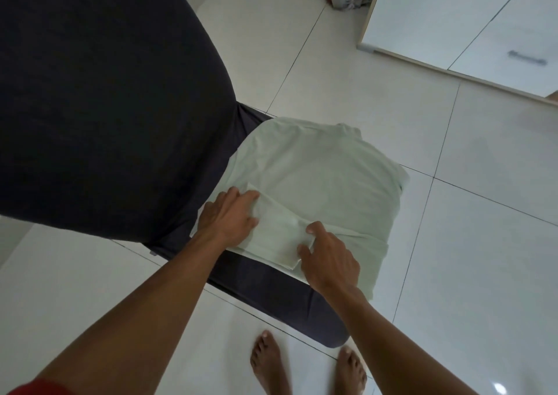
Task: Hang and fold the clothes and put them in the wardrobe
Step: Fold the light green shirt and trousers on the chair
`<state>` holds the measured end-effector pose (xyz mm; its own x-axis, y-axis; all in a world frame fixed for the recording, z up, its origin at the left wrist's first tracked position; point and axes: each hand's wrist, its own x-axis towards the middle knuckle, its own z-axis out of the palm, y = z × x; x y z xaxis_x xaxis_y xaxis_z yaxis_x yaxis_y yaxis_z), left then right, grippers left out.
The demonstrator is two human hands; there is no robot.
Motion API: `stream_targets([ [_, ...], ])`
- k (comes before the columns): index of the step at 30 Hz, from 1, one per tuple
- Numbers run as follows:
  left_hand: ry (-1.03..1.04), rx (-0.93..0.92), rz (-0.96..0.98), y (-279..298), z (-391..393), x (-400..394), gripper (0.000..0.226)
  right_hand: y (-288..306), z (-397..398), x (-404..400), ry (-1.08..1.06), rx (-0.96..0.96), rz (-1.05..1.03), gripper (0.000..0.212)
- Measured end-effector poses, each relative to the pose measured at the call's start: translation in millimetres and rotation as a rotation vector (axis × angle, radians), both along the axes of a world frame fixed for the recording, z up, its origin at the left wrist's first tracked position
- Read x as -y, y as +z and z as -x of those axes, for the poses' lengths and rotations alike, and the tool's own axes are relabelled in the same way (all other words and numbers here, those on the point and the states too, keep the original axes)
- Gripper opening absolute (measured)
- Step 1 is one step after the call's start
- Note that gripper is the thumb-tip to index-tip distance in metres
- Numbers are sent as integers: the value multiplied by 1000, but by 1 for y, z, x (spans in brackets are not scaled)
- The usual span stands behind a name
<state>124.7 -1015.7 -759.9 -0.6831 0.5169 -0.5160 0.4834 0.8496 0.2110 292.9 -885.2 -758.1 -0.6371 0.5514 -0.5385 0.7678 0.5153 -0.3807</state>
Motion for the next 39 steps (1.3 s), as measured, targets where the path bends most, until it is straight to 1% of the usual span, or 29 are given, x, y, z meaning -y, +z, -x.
stream_targets([
  [3,35,14,57,-2,1,3,59,1,3,-2,-8,15,13,27],
  [7,-40,-57,123,8,0,-9,57,8,8,-10,23,62,72,28],
  [10,-18,1,68,16,0,-20,54,16,12,-27,-14,60,60,28],
  [13,-27,34,-13,30,8,-43,51,27,19,-58,-119,4,19,25],
  [18,-64,-11,-114,46,23,-104,55,35,29,-127,-221,-94,-70,28],
  [20,-86,-22,-135,46,29,-132,54,31,33,-159,-217,-124,-110,31],
  [23,-136,-55,-153,39,37,-181,52,11,37,-211,-192,-109,-130,40],
  [27,-306,-120,-135,20,42,-237,43,-21,35,-265,-69,-44,9,55],
  [29,-380,-93,-115,7,45,-263,41,-39,34,-288,19,-2,123,52],
  [31,-424,-17,-65,-3,50,-282,41,-53,33,-303,54,9,278,46],
  [34,-534,43,131,-13,61,-306,40,-67,30,-328,-29,-44,482,36],
  [37,-667,5,296,-12,72,-320,36,-74,31,-352,-93,-93,537,22],
  [39,-717,-44,331,-9,80,-325,41,-77,33,-361,-104,-130,564,21],
])
